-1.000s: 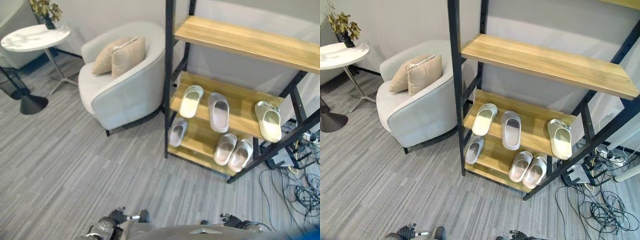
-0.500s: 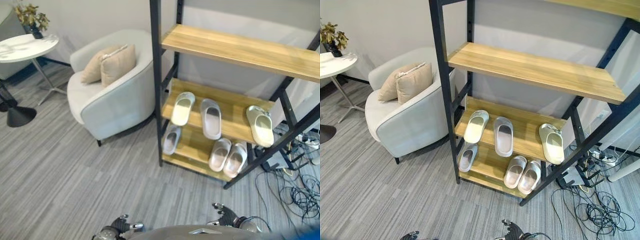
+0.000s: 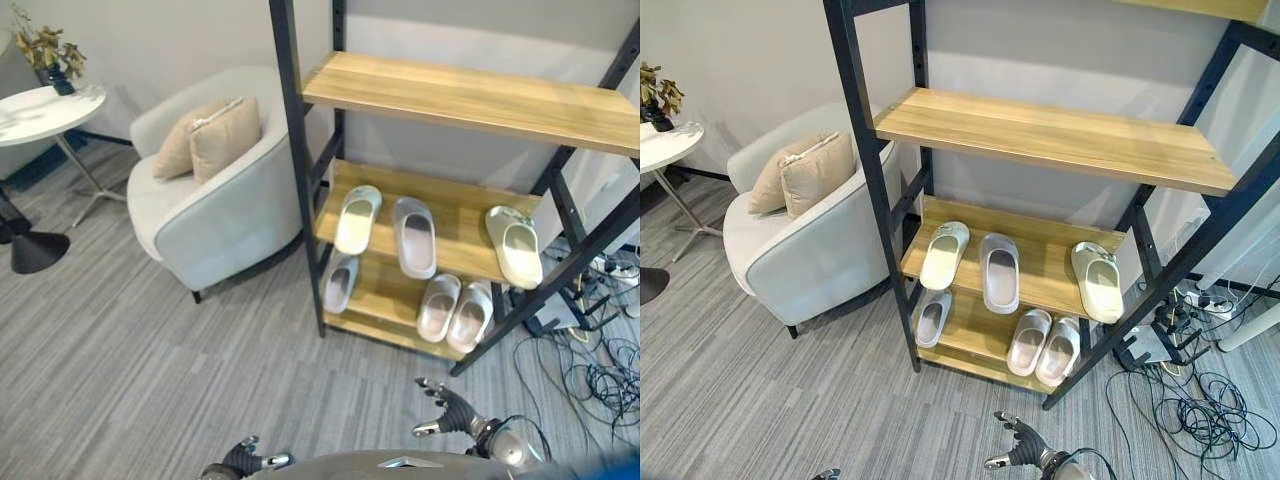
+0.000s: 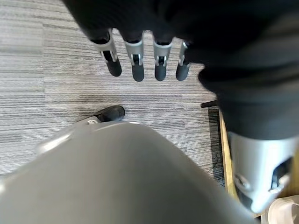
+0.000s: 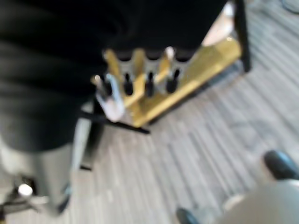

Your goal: Arrange the slippers neatly on the shoe rack.

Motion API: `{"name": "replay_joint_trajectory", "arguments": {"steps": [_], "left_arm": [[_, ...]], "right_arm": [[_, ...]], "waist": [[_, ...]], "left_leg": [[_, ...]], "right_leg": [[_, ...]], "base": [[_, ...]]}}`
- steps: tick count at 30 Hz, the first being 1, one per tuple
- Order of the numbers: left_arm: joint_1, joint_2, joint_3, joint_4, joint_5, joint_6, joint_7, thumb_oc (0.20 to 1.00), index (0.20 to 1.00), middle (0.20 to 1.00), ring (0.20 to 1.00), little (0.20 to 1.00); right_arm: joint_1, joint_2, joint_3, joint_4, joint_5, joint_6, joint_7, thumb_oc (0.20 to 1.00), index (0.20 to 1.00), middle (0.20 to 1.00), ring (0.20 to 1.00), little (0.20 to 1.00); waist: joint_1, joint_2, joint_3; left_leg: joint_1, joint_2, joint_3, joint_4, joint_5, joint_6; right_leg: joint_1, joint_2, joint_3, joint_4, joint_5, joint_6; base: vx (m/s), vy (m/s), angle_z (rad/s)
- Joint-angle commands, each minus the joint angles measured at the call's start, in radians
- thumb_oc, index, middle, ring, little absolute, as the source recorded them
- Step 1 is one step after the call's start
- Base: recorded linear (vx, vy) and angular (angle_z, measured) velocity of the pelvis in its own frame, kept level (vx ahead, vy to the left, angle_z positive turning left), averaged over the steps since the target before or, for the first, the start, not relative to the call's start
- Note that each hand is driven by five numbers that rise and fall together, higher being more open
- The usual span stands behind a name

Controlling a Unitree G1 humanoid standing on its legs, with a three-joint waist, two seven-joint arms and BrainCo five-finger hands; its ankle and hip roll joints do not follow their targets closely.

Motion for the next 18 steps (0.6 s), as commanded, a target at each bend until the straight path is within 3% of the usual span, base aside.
{"name": "replay_joint_trajectory", "arguments": {"steps": [1,2,6,8,18], "left_arm": [[-0.039,-0.040,-0.007,0.077,0.052,-0.024,-0.005,1.000,1.000,1.000,1.000,1.000],[-0.036,-0.039,-0.027,0.079,0.059,-0.018,-0.004,1.000,1.000,1.000,1.000,1.000],[-0.039,-0.047,-0.052,0.072,0.080,-0.022,0.020,1.000,1.000,1.000,1.000,1.000],[-0.045,-0.024,-0.058,0.053,0.080,-0.010,0.028,1.000,1.000,1.000,1.000,1.000],[-0.045,-0.016,-0.079,0.043,0.094,-0.022,0.040,1.000,1.000,1.000,1.000,1.000]], "right_arm": [[-0.048,-0.027,0.035,-0.114,0.037,-0.071,0.007,1.000,1.000,1.000,1.000,1.000],[-0.140,-0.021,0.054,-0.132,0.021,-0.034,-0.010,1.000,1.000,1.000,1.000,1.000],[-0.284,0.060,0.104,-0.011,-0.022,-0.016,-0.049,1.000,1.000,1.000,1.000,1.000],[-0.462,0.078,0.107,-0.099,0.038,0.026,-0.058,1.000,1.000,1.000,1.000,1.000],[-0.572,0.120,0.120,0.084,0.038,-0.009,-0.128,1.000,1.000,1.000,1.000,1.000]], "waist": [[0.014,-0.015,0.013],[0.026,-0.016,0.013],[0.054,-0.014,0.017],[0.084,-0.018,0.030],[0.161,-0.016,0.054]], "left_leg": [[-0.021,0.047,-0.063,0.036,-0.027,-0.011],[-0.015,0.049,-0.064,0.033,-0.030,-0.012],[-0.028,0.041,-0.076,0.031,-0.023,-0.008],[-0.036,0.037,-0.087,0.026,-0.016,-0.007],[-0.074,0.017,-0.142,0.023,-0.001,-0.007]], "right_leg": [[-0.031,-0.043,0.035,0.019,0.009,0.066],[-0.023,-0.041,0.031,0.018,0.006,0.064],[-0.026,-0.044,0.019,0.022,0.006,0.064],[-0.027,-0.049,0.005,0.026,0.004,0.063],[-0.019,-0.055,-0.052,0.039,-0.005,0.067]], "base": [[0.03,0.006,0.03],[0.01,0.010,0.04],[0.00,0.017,0.07],[-0.01,0.014,0.11],[-0.01,0.007,0.25]]}}
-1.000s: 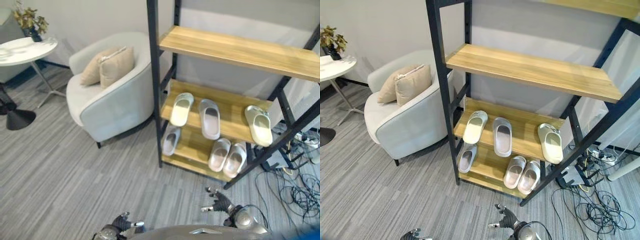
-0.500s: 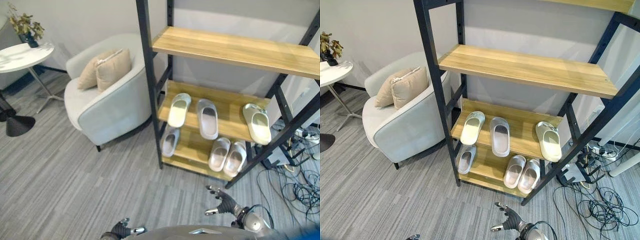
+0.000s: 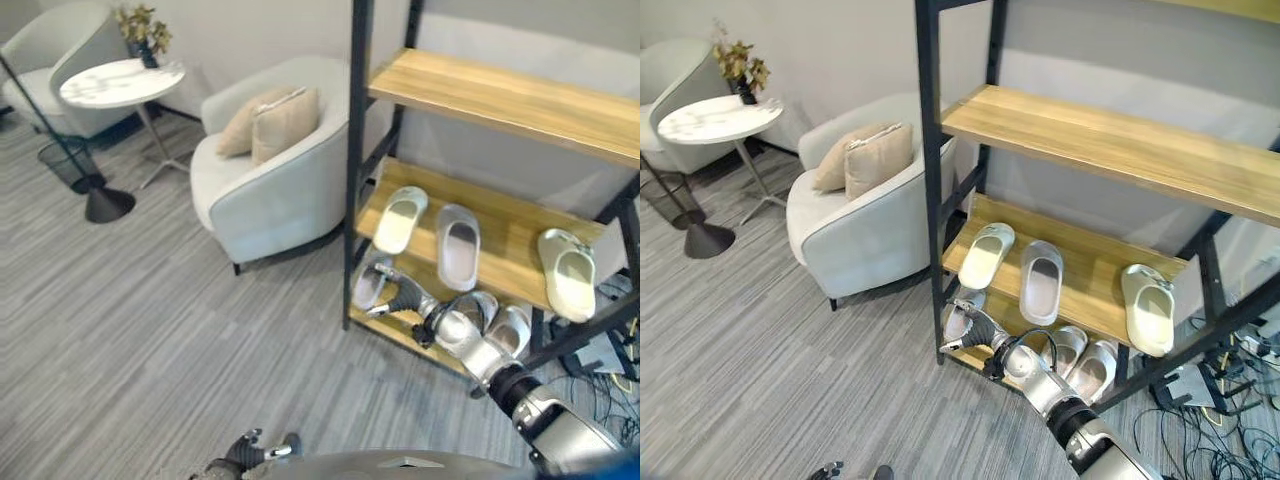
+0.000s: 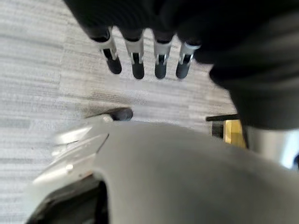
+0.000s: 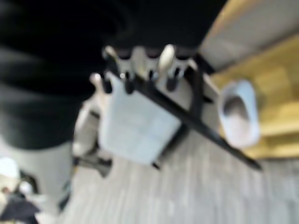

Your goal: Arrange the slippers neatly on the shoe rack.

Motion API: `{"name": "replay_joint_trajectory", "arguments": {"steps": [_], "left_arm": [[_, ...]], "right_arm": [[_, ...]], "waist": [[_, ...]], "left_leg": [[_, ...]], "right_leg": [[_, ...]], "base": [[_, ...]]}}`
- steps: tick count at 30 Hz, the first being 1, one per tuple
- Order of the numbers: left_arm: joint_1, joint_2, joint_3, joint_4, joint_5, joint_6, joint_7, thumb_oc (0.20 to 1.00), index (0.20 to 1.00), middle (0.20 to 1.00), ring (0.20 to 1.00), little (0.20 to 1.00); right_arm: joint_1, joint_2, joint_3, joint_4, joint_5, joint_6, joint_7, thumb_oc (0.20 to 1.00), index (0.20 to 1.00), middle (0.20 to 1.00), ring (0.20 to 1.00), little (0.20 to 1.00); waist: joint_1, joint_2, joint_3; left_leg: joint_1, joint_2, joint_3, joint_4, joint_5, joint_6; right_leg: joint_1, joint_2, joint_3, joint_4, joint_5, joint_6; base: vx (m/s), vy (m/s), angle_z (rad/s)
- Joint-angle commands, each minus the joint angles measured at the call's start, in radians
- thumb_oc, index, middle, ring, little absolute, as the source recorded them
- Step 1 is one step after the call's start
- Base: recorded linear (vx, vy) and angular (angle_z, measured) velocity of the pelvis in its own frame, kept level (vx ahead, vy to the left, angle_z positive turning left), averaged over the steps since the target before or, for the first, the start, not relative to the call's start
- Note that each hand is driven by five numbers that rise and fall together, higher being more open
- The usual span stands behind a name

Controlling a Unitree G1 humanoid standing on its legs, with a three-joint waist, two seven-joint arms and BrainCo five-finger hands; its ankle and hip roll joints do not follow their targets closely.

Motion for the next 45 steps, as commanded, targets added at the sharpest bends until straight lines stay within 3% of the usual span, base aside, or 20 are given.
{"name": "replay_joint_trajectory", "arguments": {"steps": [1,13,29,45], "left_arm": [[-0.045,-0.019,-0.058,0.081,0.044,-0.009,0.011,1.000,1.000,1.000,1.000,1.000],[-0.047,-0.027,-0.081,0.076,0.060,-0.013,0.010,1.000,1.000,1.000,1.000,1.000],[-0.053,-0.042,-0.118,0.063,0.035,-0.016,-0.009,1.000,1.000,1.000,1.000,1.000],[-0.042,-0.037,-0.154,0.053,0.002,-0.018,-0.007,1.000,1.000,1.000,1.000,1.000]], "right_arm": [[-0.067,-0.003,0.003,-0.016,-0.010,-0.059,-0.054,1.000,1.000,1.000,1.000,1.000],[-0.130,-0.102,-0.076,-0.078,-0.068,-0.065,-0.135,1.000,1.000,1.000,1.000,1.000],[-0.193,-0.247,-0.244,-0.100,-0.046,-0.059,-0.250,1.000,1.000,1.000,1.000,1.000],[-0.366,-0.389,-0.272,0.194,-0.070,-0.004,-0.362,1.000,1.000,1.000,1.000,1.000]], "waist": [[0.042,-0.013,0.047],[0.075,-0.010,0.058],[0.051,-0.005,0.071],[0.031,0.024,0.112]], "left_leg": [[-0.009,0.025,-0.047,0.022,-0.032,0.000],[-0.049,0.014,-0.103,0.021,-0.019,-0.006],[-0.069,0.018,-0.105,0.020,-0.013,-0.011],[-0.129,0.021,-0.099,0.019,0.011,-0.019]], "right_leg": [[-0.019,-0.063,0.026,0.041,-0.001,0.068],[-0.018,-0.065,-0.038,0.055,-0.013,0.069],[-0.034,-0.055,-0.033,0.054,-0.019,0.065],[-0.098,-0.047,-0.001,0.050,-0.010,0.063]], "base": [[-0.01,0.008,0.09],[0.00,0.001,0.20],[0.00,-0.008,0.04],[-0.02,-0.013,-0.04]]}}
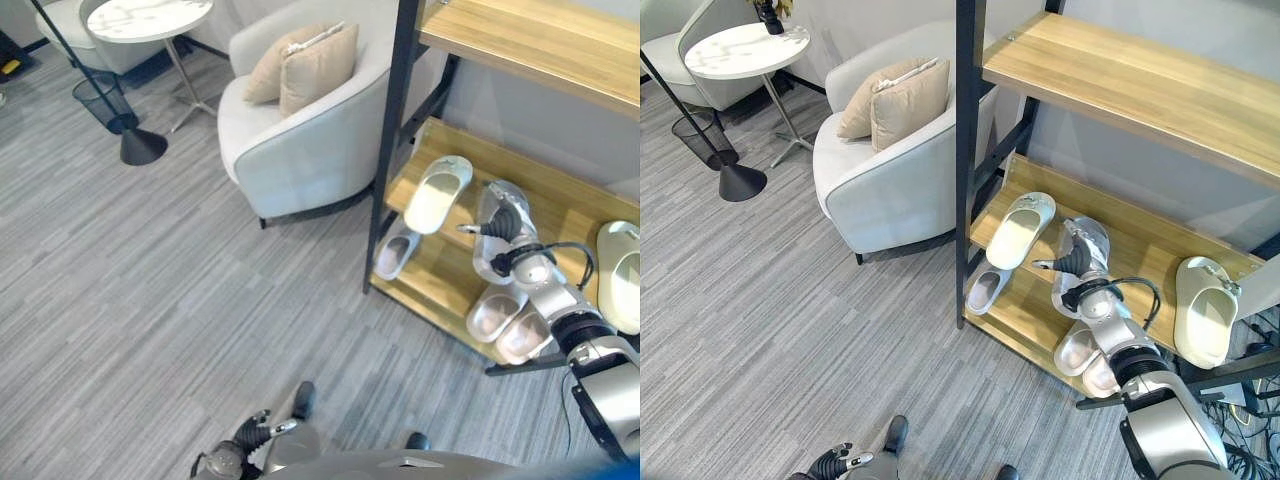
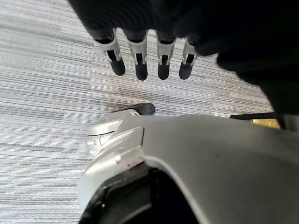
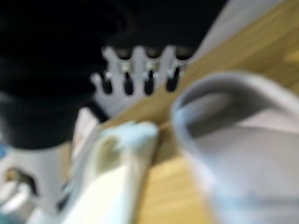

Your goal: Arrange the slippers neatly on the shoe rack.

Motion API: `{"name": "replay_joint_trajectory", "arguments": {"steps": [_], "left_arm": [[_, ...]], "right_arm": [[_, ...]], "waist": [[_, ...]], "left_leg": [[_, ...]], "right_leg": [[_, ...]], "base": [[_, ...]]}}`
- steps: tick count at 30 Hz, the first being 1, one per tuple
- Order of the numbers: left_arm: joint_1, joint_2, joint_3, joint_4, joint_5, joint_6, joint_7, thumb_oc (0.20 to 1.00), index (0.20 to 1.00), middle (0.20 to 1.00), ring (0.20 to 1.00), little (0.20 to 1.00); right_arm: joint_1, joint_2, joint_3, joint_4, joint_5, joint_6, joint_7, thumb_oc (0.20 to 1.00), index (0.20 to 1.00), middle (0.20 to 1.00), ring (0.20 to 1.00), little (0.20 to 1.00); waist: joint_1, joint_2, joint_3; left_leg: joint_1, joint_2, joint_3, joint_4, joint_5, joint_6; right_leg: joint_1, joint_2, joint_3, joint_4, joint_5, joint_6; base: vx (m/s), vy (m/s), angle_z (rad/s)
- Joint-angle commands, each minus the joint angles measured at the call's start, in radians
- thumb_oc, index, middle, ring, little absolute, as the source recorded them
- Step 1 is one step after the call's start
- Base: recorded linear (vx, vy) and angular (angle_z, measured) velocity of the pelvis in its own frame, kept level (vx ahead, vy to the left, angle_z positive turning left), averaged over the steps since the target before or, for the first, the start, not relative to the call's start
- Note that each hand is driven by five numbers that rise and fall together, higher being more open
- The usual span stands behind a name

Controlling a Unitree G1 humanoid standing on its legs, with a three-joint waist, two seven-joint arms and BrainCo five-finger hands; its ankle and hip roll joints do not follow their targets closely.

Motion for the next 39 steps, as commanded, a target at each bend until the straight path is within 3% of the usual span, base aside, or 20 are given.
{"name": "replay_joint_trajectory", "arguments": {"steps": [1,9,16,28,39], "left_arm": [[0.002,-0.040,-0.097,0.055,0.000,0.004,-0.004,1.000,1.000,1.000,1.000,1.000],[-0.009,-0.050,-0.121,0.039,-0.021,-0.004,0.012,1.000,1.000,1.000,1.000,1.000],[-0.024,-0.058,-0.142,0.020,-0.043,-0.013,0.027,1.000,1.000,1.000,1.000,1.000],[-0.023,-0.058,-0.157,0.031,-0.054,-0.012,0.051,1.000,1.000,1.000,1.000,1.000],[-0.012,-0.054,-0.149,0.046,-0.063,-0.014,0.048,1.000,1.000,1.000,1.000,1.000]], "right_arm": [[-0.117,-0.083,0.018,0.026,-0.007,-0.011,-0.060,1.000,1.000,1.000,1.000,1.000],[-0.152,-0.140,0.014,0.074,-0.014,0.003,-0.105,1.000,1.000,1.000,1.000,1.000],[-0.156,-0.140,0.005,0.132,0.018,0.002,-0.118,1.000,1.000,1.000,1.000,1.000],[-0.216,-0.132,-0.058,0.300,0.245,-0.035,-0.116,1.000,1.000,1.000,1.000,1.000],[-0.257,-0.135,-0.064,0.305,0.345,-0.061,-0.101,1.000,1.000,1.000,1.000,1.000]], "waist": [[0.010,-0.009,0.005],[-0.009,0.009,0.022],[-0.017,0.018,0.030],[-0.011,0.036,0.044],[-0.003,0.030,0.043]], "left_leg": [[-0.045,0.024,-0.026,0.017,-0.005,-0.009],[-0.076,0.020,-0.027,0.014,0.008,-0.010],[-0.091,0.019,-0.024,0.011,0.013,-0.012],[-0.127,0.011,-0.023,0.003,0.027,-0.016],[-0.155,0.010,-0.016,0.003,0.029,-0.020]], "right_leg": [[-0.063,-0.056,0.073,0.051,0.006,0.065],[-0.102,-0.054,0.087,0.062,0.005,0.063],[-0.117,-0.052,0.094,0.061,0.007,0.064],[-0.151,-0.048,0.098,0.047,0.020,0.068],[-0.172,-0.045,0.103,0.014,0.043,0.075]], "base": [[-0.04,-0.014,-0.02],[0.00,-0.007,-0.02],[0.00,-0.018,-0.04],[0.00,-0.005,-0.01],[0.01,0.002,0.00]]}}
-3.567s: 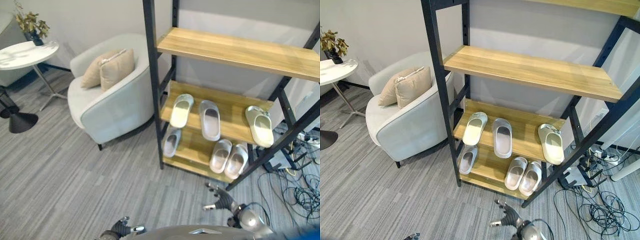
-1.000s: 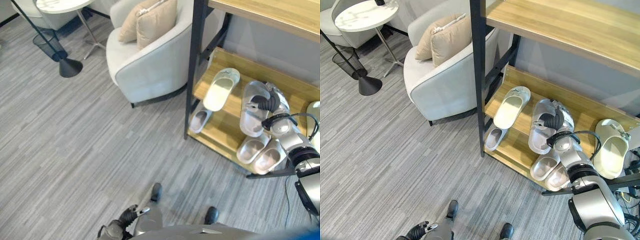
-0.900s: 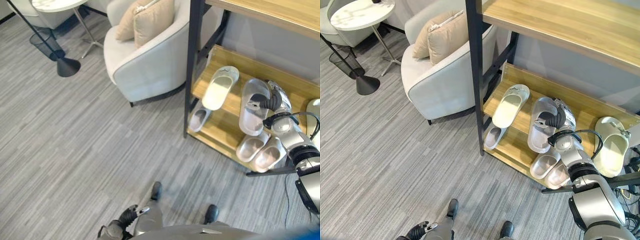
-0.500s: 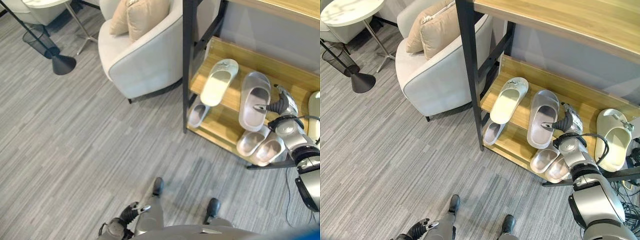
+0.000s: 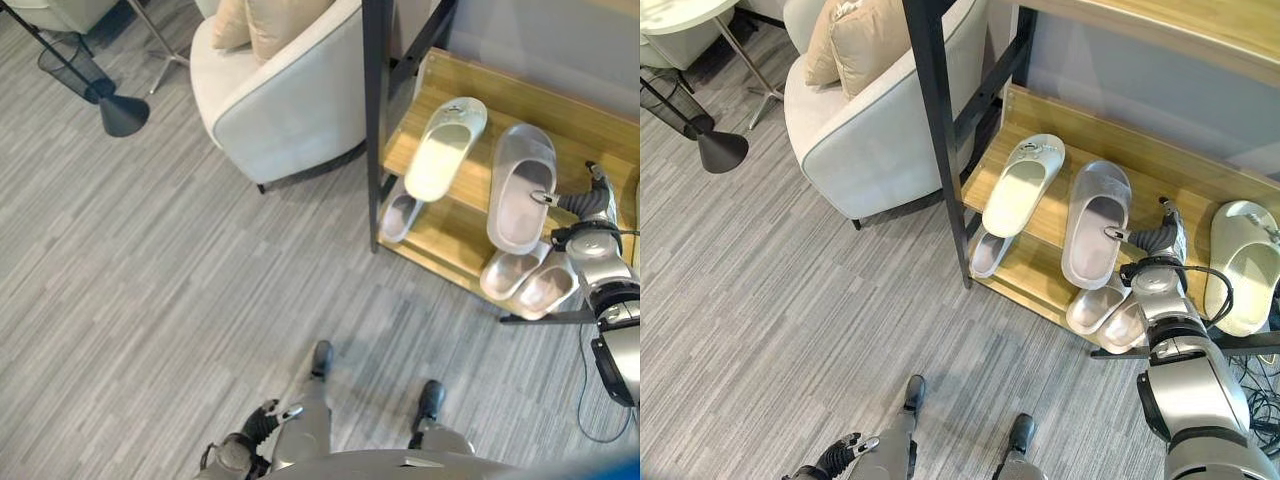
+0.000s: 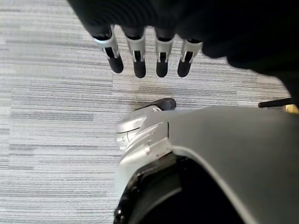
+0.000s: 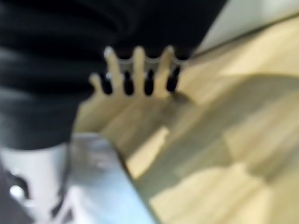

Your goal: Arrange the slippers neatly on the shoe rack.

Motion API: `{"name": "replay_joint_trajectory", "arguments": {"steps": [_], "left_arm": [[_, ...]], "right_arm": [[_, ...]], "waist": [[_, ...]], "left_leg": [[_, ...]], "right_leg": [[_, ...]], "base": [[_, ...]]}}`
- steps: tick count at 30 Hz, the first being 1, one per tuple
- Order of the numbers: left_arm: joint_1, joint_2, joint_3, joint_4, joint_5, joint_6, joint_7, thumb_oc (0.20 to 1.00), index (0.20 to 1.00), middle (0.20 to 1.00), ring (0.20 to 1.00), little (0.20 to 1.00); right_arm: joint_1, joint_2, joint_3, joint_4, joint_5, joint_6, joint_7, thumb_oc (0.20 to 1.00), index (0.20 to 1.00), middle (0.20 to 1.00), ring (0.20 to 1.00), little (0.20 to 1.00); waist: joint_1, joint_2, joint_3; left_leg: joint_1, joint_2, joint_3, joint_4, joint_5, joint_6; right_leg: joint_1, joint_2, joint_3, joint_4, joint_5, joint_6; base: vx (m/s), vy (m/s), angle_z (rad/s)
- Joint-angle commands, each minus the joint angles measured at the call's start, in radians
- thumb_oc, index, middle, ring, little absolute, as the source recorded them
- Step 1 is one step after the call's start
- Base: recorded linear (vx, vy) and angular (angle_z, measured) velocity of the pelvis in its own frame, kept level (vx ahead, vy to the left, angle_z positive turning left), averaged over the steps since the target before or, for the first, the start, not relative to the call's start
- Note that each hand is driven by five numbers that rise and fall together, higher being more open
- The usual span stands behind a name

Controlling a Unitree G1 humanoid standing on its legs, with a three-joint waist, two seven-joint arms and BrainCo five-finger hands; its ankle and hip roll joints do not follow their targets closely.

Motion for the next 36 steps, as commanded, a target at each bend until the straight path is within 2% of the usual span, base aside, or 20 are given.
{"name": "replay_joint_trajectory", "arguments": {"steps": [1,8,12,13,14,15,16,17,18,21,26,29,32,33,35,36], "left_arm": [[0.001,-0.047,-0.067,0.074,-0.002,-0.006,0.005,1.000,1.000,1.000,1.000,1.000],[0.000,-0.035,-0.065,0.061,-0.013,-0.018,0.014,1.000,1.000,1.000,1.000,1.000],[-0.003,-0.026,-0.069,0.052,-0.017,-0.021,0.016,1.000,1.000,1.000,1.000,1.000],[-0.005,-0.023,-0.074,0.050,-0.020,-0.022,0.018,1.000,1.000,1.000,1.000,1.000],[-0.006,-0.024,-0.073,0.050,-0.020,-0.022,0.018,1.000,1.000,1.000,1.000,1.000],[-0.008,-0.023,-0.074,0.050,-0.019,-0.021,0.018,1.000,1.000,1.000,1.000,1.000],[-0.009,-0.021,-0.075,0.050,-0.019,-0.022,0.018,1.000,1.000,1.000,1.000,1.000],[-0.011,-0.021,-0.076,0.050,-0.015,-0.021,0.019,1.000,1.000,1.000,1.000,1.000],[-0.011,-0.022,-0.075,0.050,-0.015,-0.021,0.019,1.000,1.000,1.000,1.000,1.000],[-0.021,-0.028,-0.077,0.048,-0.012,-0.018,0.024,1.000,1.000,1.000,1.000,1.000],[-0.033,-0.039,-0.080,0.050,0.001,-0.019,0.033,1.000,1.000,1.000,1.000,1.000],[-0.038,-0.046,-0.079,0.051,0.005,-0.022,0.042,1.000,1.000,1.000,1.000,1.000],[-0.045,-0.065,-0.067,0.053,0.015,-0.024,0.065,1.000,1.000,1.000,1.000,1.000],[-0.044,-0.064,-0.068,0.053,0.016,-0.024,0.065,1.000,1.000,1.000,1.000,1.000],[-0.046,-0.072,-0.040,0.052,0.021,-0.026,0.073,1.000,1.000,1.000,1.000,1.000],[-0.044,-0.070,-0.043,0.052,0.021,-0.026,0.073,1.000,1.000,1.000,1.000,1.000]], "right_arm": [[-0.082,-0.060,0.015,0.007,0.040,-0.058,-0.013,1.000,1.000,1.000,1.000,1.000],[-0.116,-0.069,0.047,0.018,0.030,-0.054,-0.009,1.000,1.000,1.000,1.000,1.000],[-0.153,-0.082,0.091,0.052,-0.004,-0.037,0.005,1.000,1.000,1.000,1.000,1.000],[-0.178,-0.084,0.140,0.081,-0.055,-0.021,0.008,1.000,1.000,1.000,1.000,1.000],[-0.181,-0.084,0.143,0.083,-0.055,-0.022,0.008,0.755,0.755,0.755,0.755,0.755],[-0.189,-0.084,0.168,0.096,-0.084,-0.014,0.009,0.561,0.561,0.561,0.561,0.561],[-0.199,-0.081,0.203,0.113,-0.134,-0.001,0.009,0.438,0.438,0.438,0.438,0.438],[-0.207,-0.075,0.223,0.117,-0.166,0.009,0.006,0.253,0.253,0.253,0.253,0.253],[-0.209,-0.074,0.224,0.117,-0.166,0.009,0.005,0.200,0.200,0.200,0.200,0.200],[-0.194,-0.052,0.288,0.136,-0.280,0.025,-0.007,0.200,0.200,0.200,0.200,0.200],[-0.155,-0.029,0.308,0.117,-0.365,0.035,-0.047,0.200,0.200,0.200,0.200,0.200],[-0.129,-0.024,0.292,0.087,-0.382,0.033,-0.083,0.200,0.200,0.200,0.200,0.200],[-0.022,-0.009,0.211,-0.027,-0.405,0.022,-0.178,0.200,0.200,0.200,0.200,0.200],[-0.018,-0.009,0.208,-0.031,-0.406,0.024,-0.178,0.200,0.200,0.200,0.200,0.200],[0.098,-0.009,0.139,-0.206,-0.449,0.017,-0.229,0.200,0.200,0.200,0.200,0.200],[0.106,-0.010,0.133,-0.214,-0.451,0.020,-0.229,0.200,0.200,0.200,0.200,0.200]], "waist": [[0.022,-0.036,-0.024],[0.032,-0.047,-0.017],[0.040,-0.054,-0.014],[0.047,-0.057,-0.009],[0.046,-0.056,-0.009],[0.050,-0.058,-0.007],[0.055,-0.060,-0.006],[0.056,-0.061,-0.005],[0.056,-0.061,-0.005],[0.061,-0.062,-0.001],[0.061,-0.063,0.002],[0.057,-0.064,0.005],[0.037,-0.065,0.006],[0.039,-0.066,0.006],[0.016,-0.068,0.003],[0.019,-0.069,0.002]], "left_leg": [[-0.035,0.011,-0.038,-0.002,0.022,-0.022],[-0.039,0.006,-0.038,-0.002,0.022,-0.022],[-0.045,0.004,-0.038,-0.002,0.024,-0.023],[-0.050,0.001,-0.037,-0.002,0.026,-0.024],[-0.051,0.001,-0.037,-0.002,0.026,-0.024],[-0.054,0.000,-0.037,-0.002,0.026,-0.024],[-0.059,-0.002,-0.035,-0.002,0.029,-0.024],[-0.061,-0.002,-0.033,-0.002,0.029,-0.023],[-0.062,-0.002,-0.032,-0.002,0.029,-0.023],[-0.067,-0.007,-0.027,-0.002,0.029,-0.022],[-0.064,-0.012,-0.025,-0.002,0.027,-0.019],[-0.061,-0.015,-0.022,-0.002,0.025,-0.018],[-0.050,-0.018,-0.018,0.002,0.015,-0.013],[-0.049,-0.018,-0.017,0.002,0.015,-0.013],[-0.036,-0.016,-0.010,0.006,0.004,-0.010],[-0.035,-0.017,-0.010,0.006,0.004,-0.010]], "right_leg": [[-0.037,-0.040,0.076,0.014,0.028,0.075],[-0.038,-0.042,0.068,0.011,0.032,0.078],[-0.043,-0.044,0.065,0.009,0.039,0.080],[-0.048,-0.046,0.065,0.007,0.043,0.083],[-0.049,-0.046,0.065,0.007,0.043,0.083],[-0.052,-0.047,0.065,0.005,0.046,0.084],[-0.057,-0.048,0.067,0.004,0.050,0.087],[-0.061,-0.050,0.069,0.003,0.053,0.087],[-0.061,-0.050,0.070,0.003,0.053,0.087],[-0.067,-0.055,0.073,0.003,0.056,0.091],[-0.064,-0.060,0.072,0.003,0.056,0.092],[-0.061,-0.065,0.072,0.003,0.058,0.093],[-0.050,-0.071,0.073,0.003,0.059,0.096],[-0.050,-0.072,0.073,0.003,0.059,0.096],[-0.043,-0.076,0.078,0.004,0.057,0.099],[-0.041,-0.076,0.077,0.004,0.057,0.099]], "base": [[0.04,0.012,-0.01],[0.00,0.000,0.00],[0.00,0.000,0.00],[0.00,0.000,0.00],[0.00,0.000,0.00],[0.00,0.000,0.00],[0.00,0.000,0.00],[0.00,0.000,0.00],[-0.01,0.034,-0.01],[-0.01,0.026,0.00],[0.00,0.021,0.00],[-0.01,0.025,0.00],[-0.01,0.044,0.01],[-0.01,0.040,0.01],[0.00,0.038,0.02],[0.00,0.038,0.03]]}}
